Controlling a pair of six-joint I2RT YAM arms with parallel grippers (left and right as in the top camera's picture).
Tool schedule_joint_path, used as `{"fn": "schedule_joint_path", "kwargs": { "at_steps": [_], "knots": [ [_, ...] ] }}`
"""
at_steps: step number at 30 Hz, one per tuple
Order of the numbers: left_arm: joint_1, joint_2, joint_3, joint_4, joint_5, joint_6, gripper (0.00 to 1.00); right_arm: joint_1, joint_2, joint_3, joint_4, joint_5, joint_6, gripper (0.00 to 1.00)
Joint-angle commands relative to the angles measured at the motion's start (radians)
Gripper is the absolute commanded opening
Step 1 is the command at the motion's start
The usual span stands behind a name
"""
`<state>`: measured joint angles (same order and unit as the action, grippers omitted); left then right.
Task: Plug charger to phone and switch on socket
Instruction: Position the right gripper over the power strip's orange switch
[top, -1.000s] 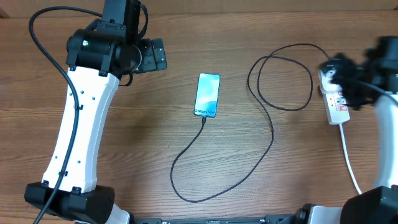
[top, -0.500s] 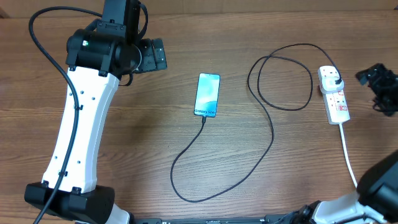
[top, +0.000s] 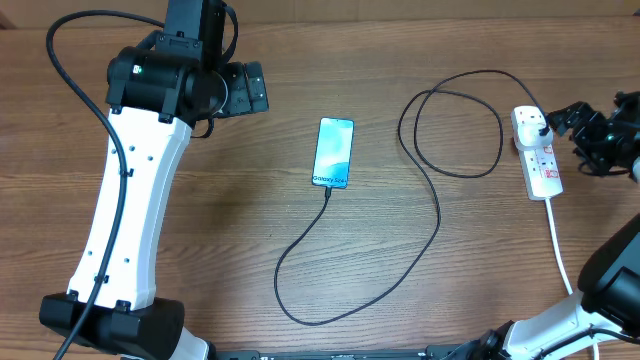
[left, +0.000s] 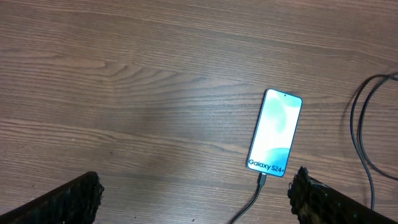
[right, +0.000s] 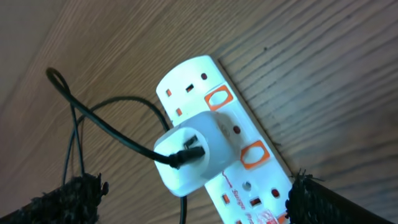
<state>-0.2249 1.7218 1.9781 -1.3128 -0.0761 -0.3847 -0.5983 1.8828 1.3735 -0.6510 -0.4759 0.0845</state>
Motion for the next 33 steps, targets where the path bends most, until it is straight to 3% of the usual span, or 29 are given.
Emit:
{"fn": "schedule_joint_path", "kwargs": {
  "at_steps": [1, 18, 23, 33],
  "knots": [
    [0.006, 0.008, 0.003, 0.001, -0.01, 0.019, 1.0, 0.036, -0.005, -0.067, 0.063, -0.011, -0.014, 0.98],
    [0.006, 0.008, 0.003, 0.001, -0.01, 0.019, 1.0, 0.074, 0.057, -0.104, 0.227, 0.056, -0.011, 1.0],
    [0.006, 0.008, 0.003, 0.002, -0.01, 0.019, 1.0, 0.076, 0.14, -0.104, 0.239, -0.002, -0.007, 1.0],
    [0.006, 0.008, 0.003, 0.001, -0.009, 0.019, 1.0, 0.076, 0.143, -0.103, 0.223, -0.027, -0.013, 0.99]
  ]
}}
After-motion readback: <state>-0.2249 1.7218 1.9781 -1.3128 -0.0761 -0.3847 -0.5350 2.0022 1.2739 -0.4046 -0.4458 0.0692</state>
